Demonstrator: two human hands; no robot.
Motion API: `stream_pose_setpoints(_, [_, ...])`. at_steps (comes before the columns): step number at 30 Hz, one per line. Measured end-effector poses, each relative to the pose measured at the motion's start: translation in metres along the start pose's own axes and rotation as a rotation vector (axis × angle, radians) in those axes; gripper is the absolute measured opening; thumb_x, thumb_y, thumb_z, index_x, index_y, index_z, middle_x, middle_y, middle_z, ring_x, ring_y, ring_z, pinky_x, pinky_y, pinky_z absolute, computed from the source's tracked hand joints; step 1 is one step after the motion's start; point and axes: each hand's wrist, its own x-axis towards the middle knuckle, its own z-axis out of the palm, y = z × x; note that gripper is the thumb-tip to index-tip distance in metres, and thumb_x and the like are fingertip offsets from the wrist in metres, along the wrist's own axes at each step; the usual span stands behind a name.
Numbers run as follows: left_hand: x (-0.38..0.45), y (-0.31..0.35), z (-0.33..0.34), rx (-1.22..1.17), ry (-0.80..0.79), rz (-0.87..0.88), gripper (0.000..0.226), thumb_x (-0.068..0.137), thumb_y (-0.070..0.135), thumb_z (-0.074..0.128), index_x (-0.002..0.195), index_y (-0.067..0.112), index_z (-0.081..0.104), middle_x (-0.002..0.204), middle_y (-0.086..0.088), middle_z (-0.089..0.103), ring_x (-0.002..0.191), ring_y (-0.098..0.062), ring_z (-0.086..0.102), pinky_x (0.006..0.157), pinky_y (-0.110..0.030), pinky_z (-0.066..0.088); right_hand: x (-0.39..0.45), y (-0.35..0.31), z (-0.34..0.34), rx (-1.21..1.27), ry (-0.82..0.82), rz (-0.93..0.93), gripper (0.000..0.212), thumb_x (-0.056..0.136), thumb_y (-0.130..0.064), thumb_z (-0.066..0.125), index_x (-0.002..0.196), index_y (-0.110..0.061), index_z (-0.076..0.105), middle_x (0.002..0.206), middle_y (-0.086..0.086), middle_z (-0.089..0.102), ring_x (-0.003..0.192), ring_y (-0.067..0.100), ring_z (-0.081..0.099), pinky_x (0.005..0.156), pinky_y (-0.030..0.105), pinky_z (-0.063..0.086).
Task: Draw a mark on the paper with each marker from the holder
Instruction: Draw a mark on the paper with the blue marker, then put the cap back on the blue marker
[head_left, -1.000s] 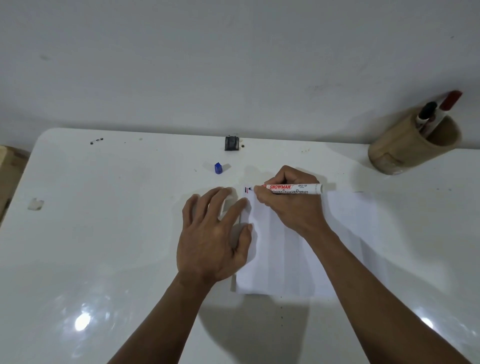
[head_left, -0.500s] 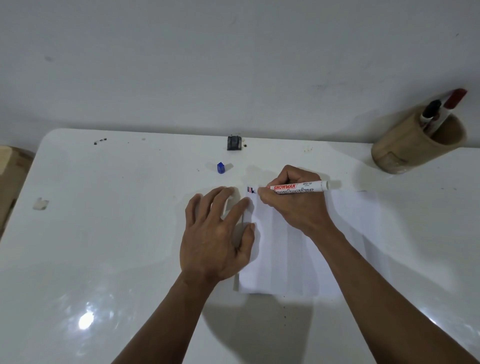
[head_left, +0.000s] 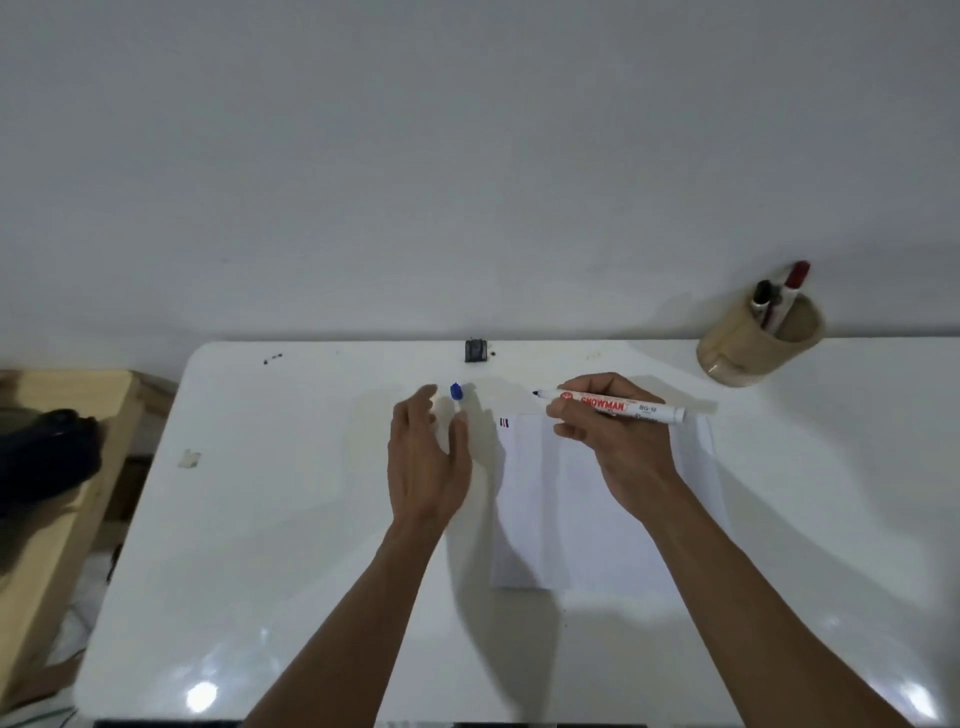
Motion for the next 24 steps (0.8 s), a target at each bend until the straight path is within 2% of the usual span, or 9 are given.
stream_pose_setpoints(2, [0.019,0.009,-0.003,0.077,-0.058,-0.041,0.049,0.095,0.035,0.055,0.141,0.027,0.041,0.138,-0.002,0.049,0.115,-0.026,0.06,0.096,-0.047,0.052,-0.008,-0.006,0.0,0.012,0.025,0.011,0.019,0.082,0.01,0.076,0.082,-0.008,0.07,0.094,0.027,0.073,0.085,0.031,0.073,0.067,0.033,0.061])
stream_pose_setpoints(4, [0.034,0.016,-0.003,0.188,-0.14,-0.036,0.048,0.096,0.036,0.055,0.142,0.027,0.044,0.136,-0.002,0.052,0.117,-0.027,0.058,0.096,-0.048,0.052,-0.016,-0.01,-0.001,0.024,0.044,0.02,0.02,0.084,0.01,0.075,0.083,-0.009,0.07,0.086,0.016,0.077,0.079,0.027,0.076,0.065,0.032,0.061])
stream_pose_setpoints(6, [0.041,0.02,-0.001,0.255,-0.187,-0.045,0.04,0.096,0.034,0.054,0.135,0.024,0.054,0.13,-0.003,0.058,0.117,-0.027,0.057,0.093,-0.045,0.052,-0.023,-0.013,-0.001,0.021,0.051,0.025,0.02,0.084,0.009,0.075,0.081,-0.009,0.069,0.083,0.013,0.078,0.077,0.024,0.076,0.065,0.032,0.06])
stream_pose_setpoints(9, [0.04,0.019,-0.002,0.198,-0.178,-0.048,0.024,0.096,0.025,0.056,0.116,0.017,0.068,0.116,-0.005,0.066,0.109,-0.027,0.061,0.083,-0.032,0.047,-0.031,-0.017,-0.001,0.017,0.065,0.022,0.017,0.081,0.009,0.078,0.079,-0.006,0.071,0.085,0.016,0.076,0.081,0.027,0.074,0.067,0.032,0.061])
stream_pose_setpoints(11, [0.036,0.021,-0.006,0.077,-0.166,-0.096,0.015,0.093,0.019,0.061,0.1,0.016,0.074,0.104,-0.005,0.073,0.099,-0.026,0.065,0.08,-0.027,0.043,-0.035,-0.023,0.0,0.014,0.062,0.022,0.013,0.081,0.009,0.078,0.082,-0.003,0.073,0.088,0.022,0.075,0.083,0.029,0.074,0.068,0.032,0.062])
stream_pose_setpoints(14, [0.02,0.041,-0.025,-0.283,-0.155,-0.265,0.015,0.091,0.017,0.065,0.081,0.021,0.076,0.084,-0.001,0.075,0.081,-0.022,0.066,0.072,-0.033,0.05,-0.041,-0.037,0.008,0.021,0.055,-0.008,0.013,0.082,0.007,0.078,0.087,-0.004,0.072,0.085,0.02,0.076,0.078,0.027,0.075,0.065,0.031,0.061])
stream_pose_setpoints(16, [0.005,0.062,-0.041,-0.571,-0.183,-0.342,0.012,0.093,0.02,0.065,0.088,0.017,0.076,0.086,0.0,0.075,0.078,-0.019,0.065,0.069,-0.034,0.052,-0.047,-0.049,0.017,0.009,0.061,-0.06,0.012,0.082,0.002,0.08,0.086,-0.005,0.071,0.079,0.013,0.077,0.073,0.023,0.076,0.062,0.032,0.061])
stream_pose_setpoints(18, [-0.007,0.078,-0.055,-0.757,-0.24,-0.357,0.019,0.095,0.023,0.063,0.099,0.009,0.075,0.087,0.0,0.072,0.079,-0.016,0.063,0.07,-0.033,0.051,-0.053,-0.059,0.026,-0.017,0.065,-0.12,0.012,0.082,-0.003,0.082,0.085,-0.003,0.071,0.079,0.015,0.077,0.072,0.022,0.076,0.062,0.032,0.062])
stream_pose_setpoints(24, [-0.035,0.093,-0.084,-1.041,-0.341,-0.336,0.021,0.097,0.021,0.059,0.094,0.014,0.078,0.091,-0.003,0.07,0.079,-0.016,0.059,0.069,-0.033,0.047,-0.08,-0.067,0.047,-0.103,0.05,-0.216,0.013,0.083,-0.011,0.084,0.081,-0.007,0.072,0.075,0.011,0.078,0.073,0.028,0.077,0.062,0.033,0.062])
